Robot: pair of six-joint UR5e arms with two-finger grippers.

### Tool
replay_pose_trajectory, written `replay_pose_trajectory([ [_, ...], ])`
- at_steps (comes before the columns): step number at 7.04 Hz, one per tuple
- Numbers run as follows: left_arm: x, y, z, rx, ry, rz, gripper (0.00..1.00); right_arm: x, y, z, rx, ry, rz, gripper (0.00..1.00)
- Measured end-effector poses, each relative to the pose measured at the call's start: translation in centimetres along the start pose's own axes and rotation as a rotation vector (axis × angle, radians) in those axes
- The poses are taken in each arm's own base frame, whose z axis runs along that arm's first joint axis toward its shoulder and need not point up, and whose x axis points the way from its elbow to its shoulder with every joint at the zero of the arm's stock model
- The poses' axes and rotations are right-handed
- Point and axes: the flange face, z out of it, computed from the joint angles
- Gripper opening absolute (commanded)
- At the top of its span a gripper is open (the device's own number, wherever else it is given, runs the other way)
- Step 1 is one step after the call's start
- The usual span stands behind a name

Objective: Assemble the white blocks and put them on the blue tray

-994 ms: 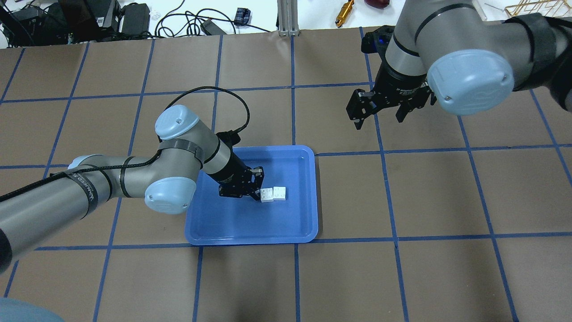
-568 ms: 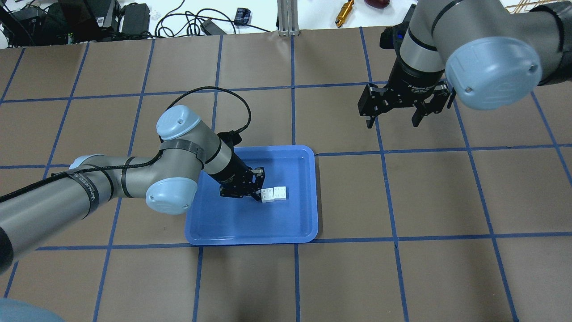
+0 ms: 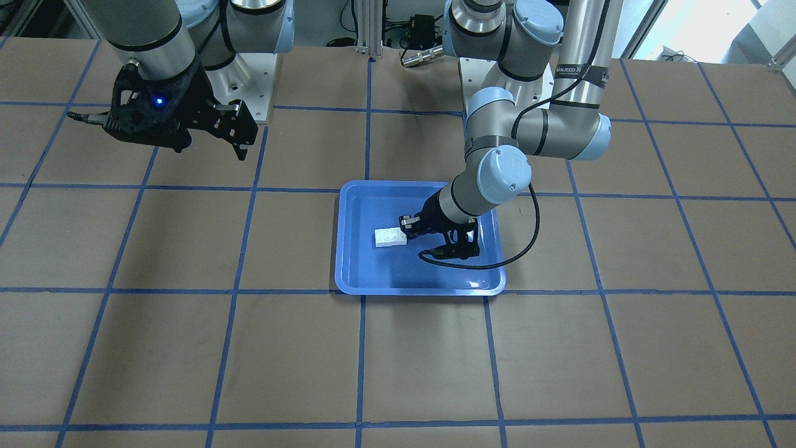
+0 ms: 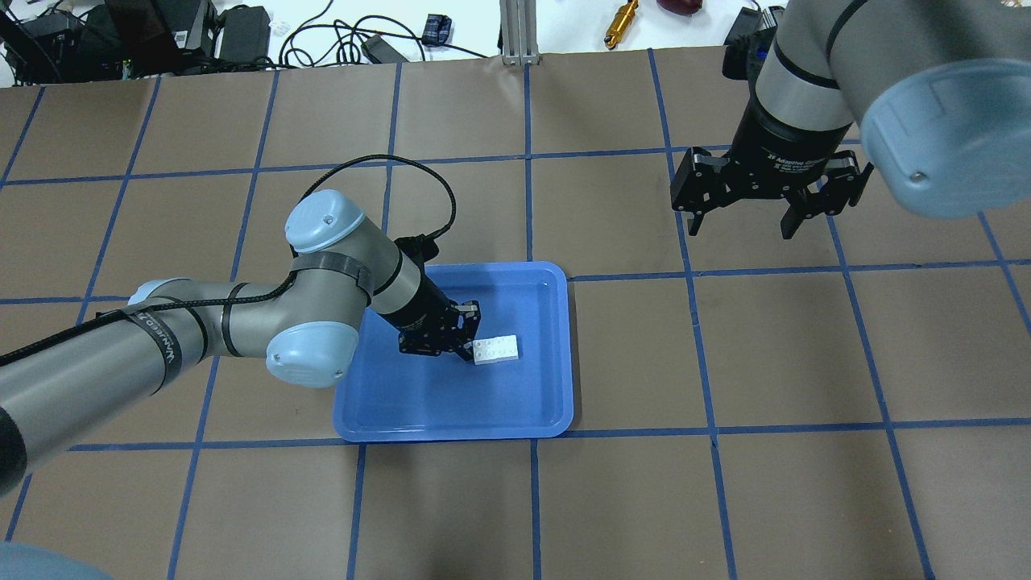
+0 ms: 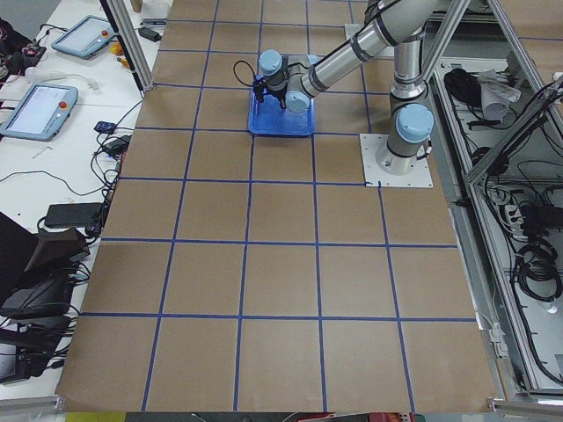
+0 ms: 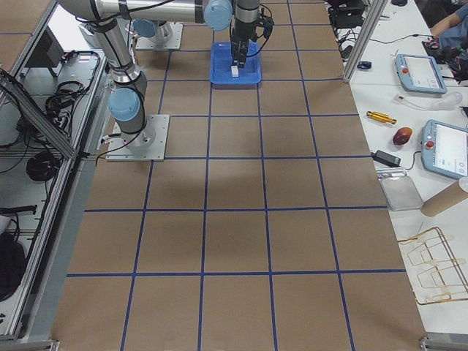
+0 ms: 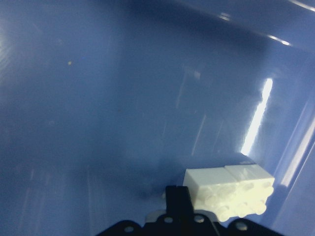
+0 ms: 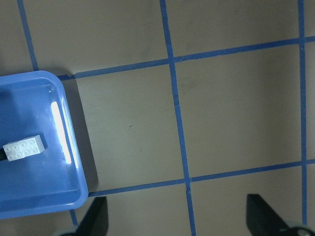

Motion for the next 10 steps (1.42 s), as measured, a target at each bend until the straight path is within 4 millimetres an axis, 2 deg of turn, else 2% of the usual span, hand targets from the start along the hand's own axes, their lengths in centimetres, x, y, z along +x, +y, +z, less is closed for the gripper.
replay_pose_trajectory([
  [2,0.4,-0.3,-1.0,0.024,0.004,0.011,0.0,0.4,0.3,-0.1,-0.025,-0.023,-0.007,1.0],
  [4,1.2,-1.4,-4.3,0.074,-0.031,0.023,0.02,3.0,-1.0,-0.2,-0.027,-0.032,-0.012,1.0],
  [6,2.1,-2.5,-9.1,0.094,-0.1,0.036,0.03,4.4,-2.1,-0.6,0.011,-0.039,0.01,1.0],
  [8,0.6,-3.2,-14.9,0.087,-0.196,0.106,0.03,4.0,-3.0,-0.6,0.059,-0.037,0.022,1.0],
  [10,-0.7,-2.1,-19.8,0.106,-0.267,0.147,0.06,3.0,-3.2,0.0,0.059,0.003,0.04,1.0],
])
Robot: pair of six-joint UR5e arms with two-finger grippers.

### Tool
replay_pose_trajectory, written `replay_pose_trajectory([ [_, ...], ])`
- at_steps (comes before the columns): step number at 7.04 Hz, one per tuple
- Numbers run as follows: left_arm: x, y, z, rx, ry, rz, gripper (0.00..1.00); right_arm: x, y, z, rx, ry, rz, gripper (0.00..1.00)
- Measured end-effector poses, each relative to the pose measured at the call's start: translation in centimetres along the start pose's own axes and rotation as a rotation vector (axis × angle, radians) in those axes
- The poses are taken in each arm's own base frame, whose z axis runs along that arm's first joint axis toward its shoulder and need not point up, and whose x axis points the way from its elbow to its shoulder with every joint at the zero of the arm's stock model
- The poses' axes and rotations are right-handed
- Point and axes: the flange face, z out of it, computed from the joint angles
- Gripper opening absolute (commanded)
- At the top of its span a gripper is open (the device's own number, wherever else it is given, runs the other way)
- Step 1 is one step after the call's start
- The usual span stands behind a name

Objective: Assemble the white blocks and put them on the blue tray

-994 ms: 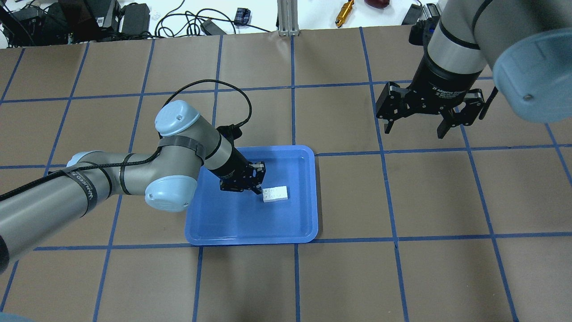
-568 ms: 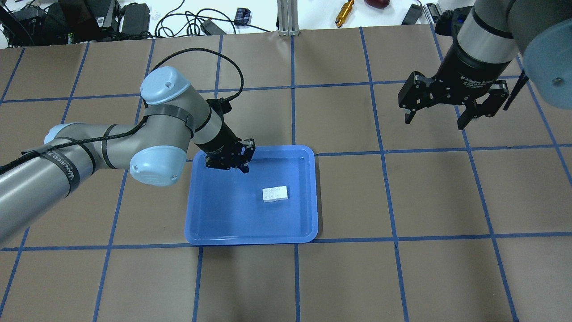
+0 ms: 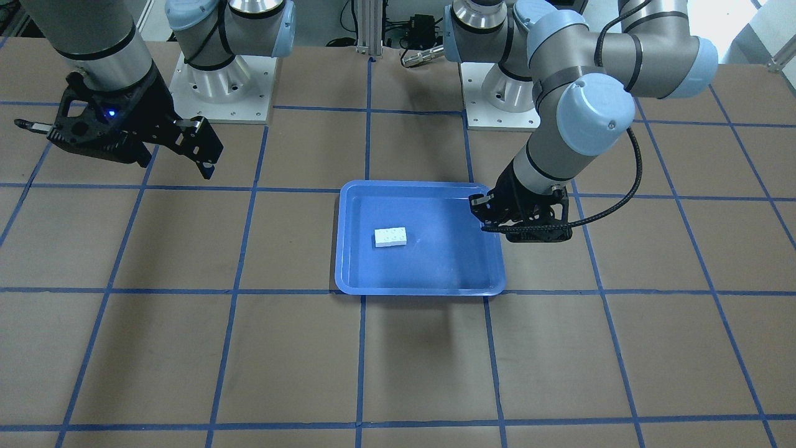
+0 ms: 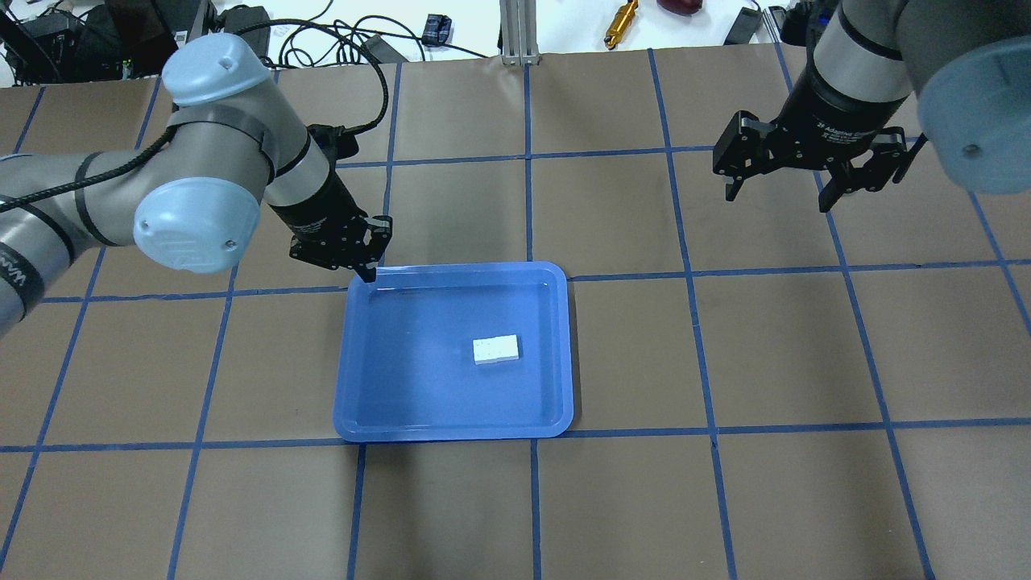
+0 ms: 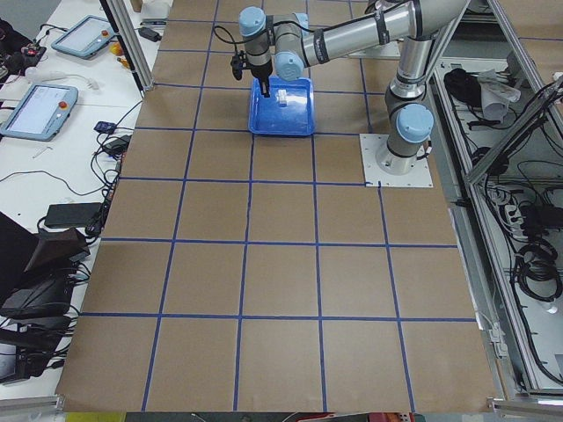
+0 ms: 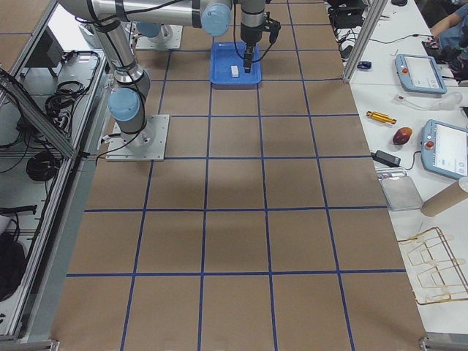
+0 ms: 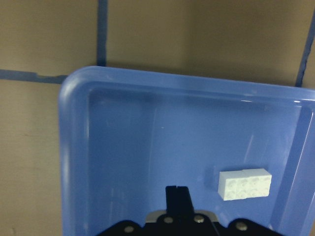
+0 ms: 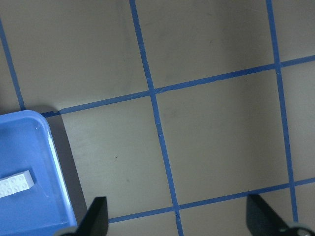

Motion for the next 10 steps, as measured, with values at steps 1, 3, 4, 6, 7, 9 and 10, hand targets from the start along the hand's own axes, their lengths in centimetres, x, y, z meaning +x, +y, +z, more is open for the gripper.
replay_pose_trajectory([
  [1,-0.5,0.9,-1.9,0.02,-0.037,0.023,0.07,-0.7,0.2,0.1,0.003,0.006,-0.002,1.0],
  [3,-1.0,2.3,-5.7,0.039,-0.091,0.062,0.39,-1.1,0.5,-0.3,0.01,0.004,-0.005,1.0],
  [4,-0.9,2.7,-7.5,0.041,-0.101,0.074,0.69,-1.1,0.6,-0.3,0.011,0.005,-0.005,1.0],
  [6,-0.2,3.0,-12.6,0.097,-0.106,0.085,1.0,-1.1,0.6,-0.3,0.009,0.003,-0.005,1.0],
  [7,-0.1,3.0,-15.0,0.137,-0.106,0.092,1.0,-1.0,0.6,-0.4,0.002,0.005,-0.006,1.0],
  [9,-0.1,3.0,-17.5,0.191,-0.113,0.164,1.0,-0.8,1.1,-0.7,-0.013,0.005,-0.011,1.0],
  [10,0.0,3.0,-17.8,0.2,-0.116,0.186,1.0,-0.8,1.2,-0.7,-0.017,0.006,-0.01,1.0],
])
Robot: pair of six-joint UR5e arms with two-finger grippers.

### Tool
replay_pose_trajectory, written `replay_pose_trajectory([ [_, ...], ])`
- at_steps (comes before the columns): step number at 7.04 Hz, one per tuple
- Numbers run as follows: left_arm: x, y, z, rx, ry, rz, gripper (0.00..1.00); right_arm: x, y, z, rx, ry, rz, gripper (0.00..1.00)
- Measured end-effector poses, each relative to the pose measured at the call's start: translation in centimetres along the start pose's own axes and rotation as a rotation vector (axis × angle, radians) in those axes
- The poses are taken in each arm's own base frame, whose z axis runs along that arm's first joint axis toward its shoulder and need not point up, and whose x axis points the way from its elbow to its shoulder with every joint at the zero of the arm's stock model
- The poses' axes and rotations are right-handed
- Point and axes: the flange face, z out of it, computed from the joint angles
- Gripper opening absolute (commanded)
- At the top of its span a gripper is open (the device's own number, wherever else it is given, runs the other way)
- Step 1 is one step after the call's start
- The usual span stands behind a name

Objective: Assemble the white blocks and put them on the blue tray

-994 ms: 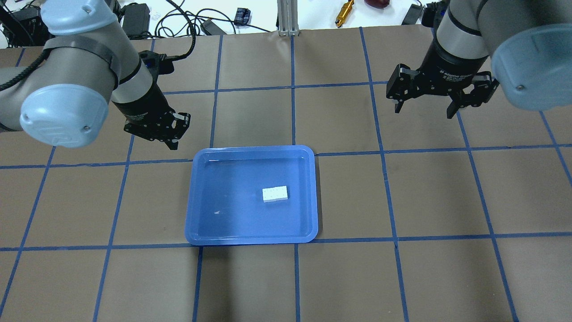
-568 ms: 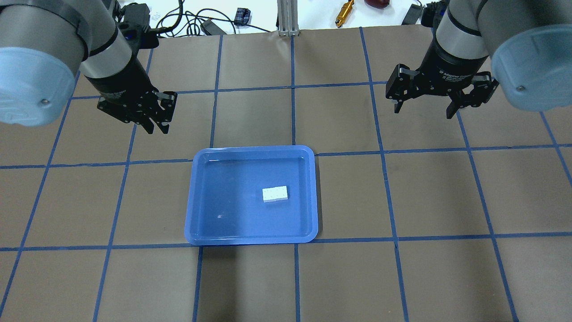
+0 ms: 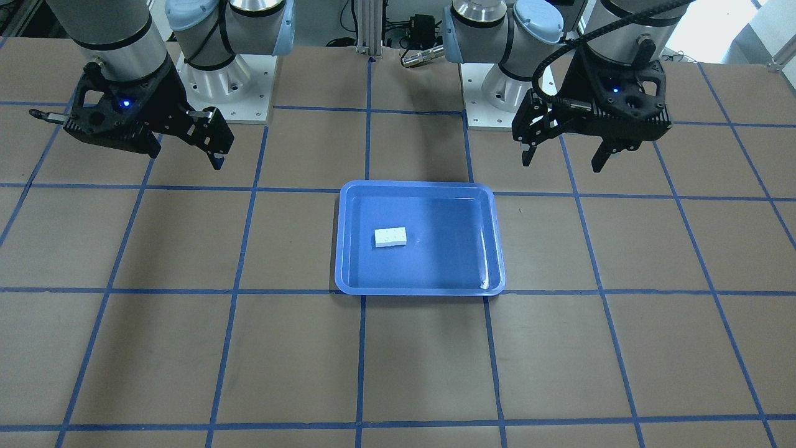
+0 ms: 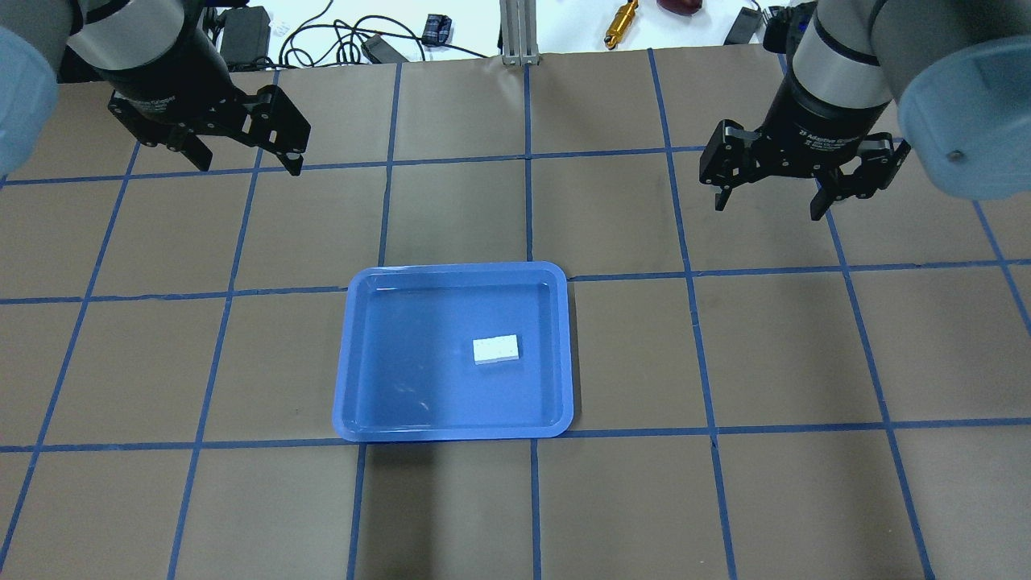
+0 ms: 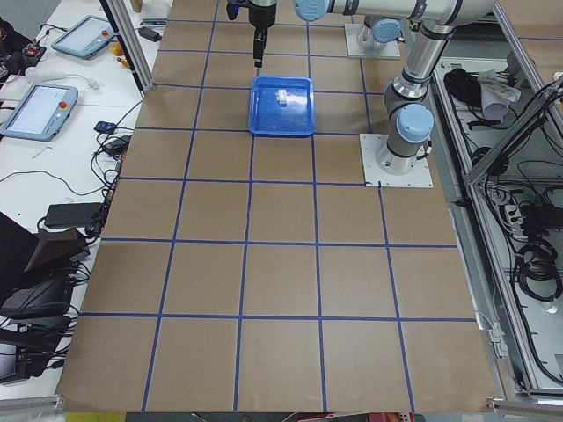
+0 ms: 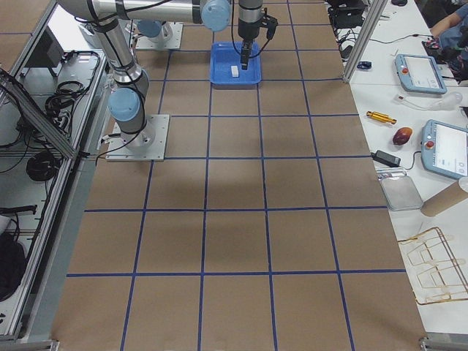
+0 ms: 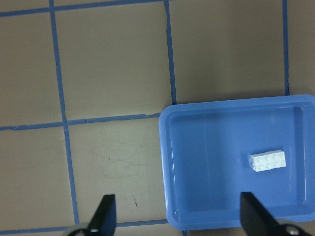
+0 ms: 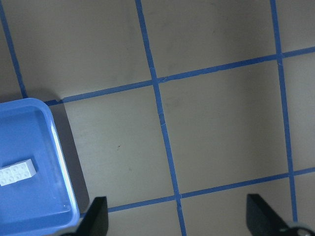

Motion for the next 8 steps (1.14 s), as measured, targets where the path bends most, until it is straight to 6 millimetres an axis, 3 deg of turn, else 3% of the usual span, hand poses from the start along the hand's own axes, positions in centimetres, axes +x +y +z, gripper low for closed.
replay_pose_trajectory([
  [8,-0.4,-0.2,0.4,0.012,-0.002,0.015,1.0,0.0,1.3,-0.9,-0.005,-0.002,-0.02,1.0],
])
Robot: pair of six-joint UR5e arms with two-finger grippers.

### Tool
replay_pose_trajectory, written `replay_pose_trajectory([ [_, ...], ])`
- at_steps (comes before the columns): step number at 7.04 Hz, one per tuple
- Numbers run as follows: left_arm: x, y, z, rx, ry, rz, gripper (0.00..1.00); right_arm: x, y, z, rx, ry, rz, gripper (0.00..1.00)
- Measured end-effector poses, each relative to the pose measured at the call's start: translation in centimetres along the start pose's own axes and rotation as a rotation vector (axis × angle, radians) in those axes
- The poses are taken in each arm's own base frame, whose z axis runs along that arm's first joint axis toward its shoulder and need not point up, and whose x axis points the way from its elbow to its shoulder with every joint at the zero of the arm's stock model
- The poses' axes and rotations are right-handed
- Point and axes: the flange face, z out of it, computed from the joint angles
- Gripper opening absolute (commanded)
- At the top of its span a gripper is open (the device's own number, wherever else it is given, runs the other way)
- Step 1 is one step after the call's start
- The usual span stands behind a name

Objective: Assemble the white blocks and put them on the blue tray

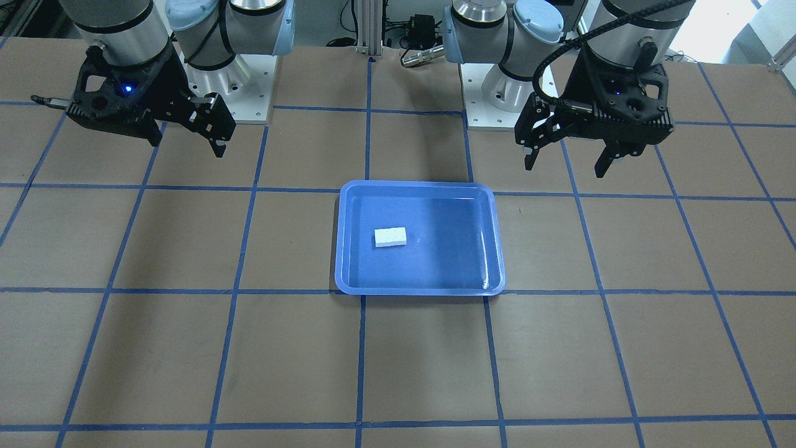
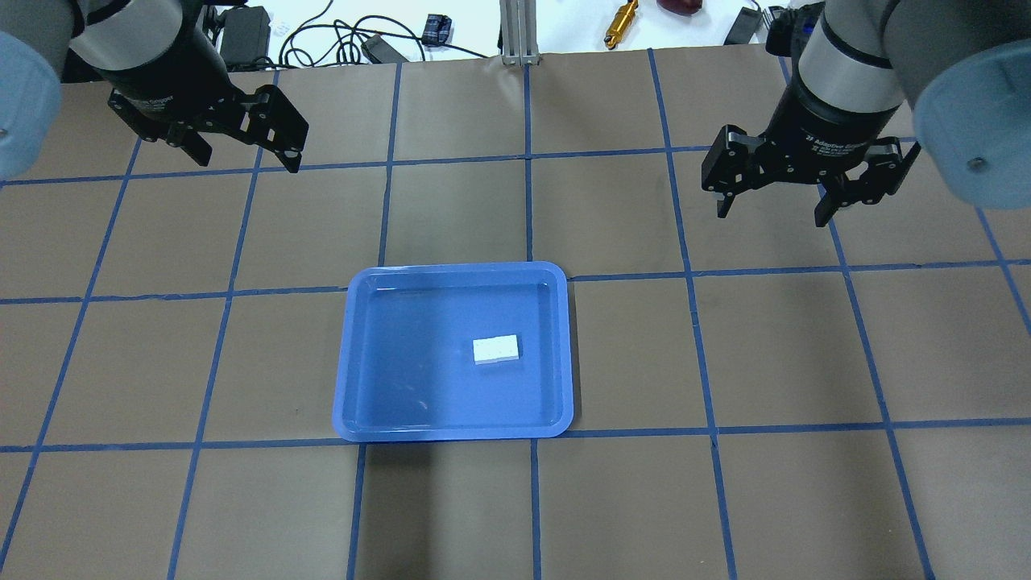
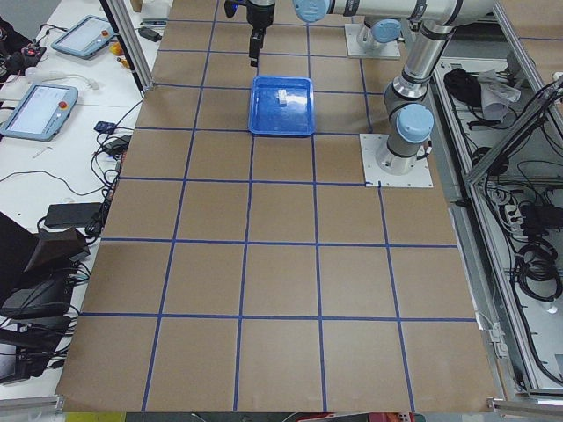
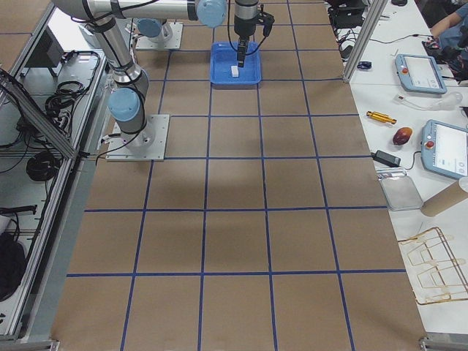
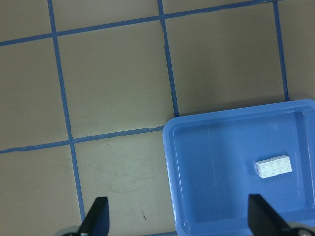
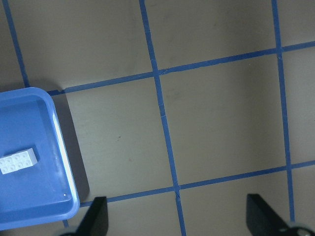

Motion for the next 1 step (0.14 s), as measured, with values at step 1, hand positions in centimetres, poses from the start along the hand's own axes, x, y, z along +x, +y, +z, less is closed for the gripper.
replay_pose_trajectory([
  [1,-0.01,-0.02,0.08,-0.003,0.001,0.0,1.0,0.02,0.06,-0.07,0.0,0.0,-0.018,1.0],
])
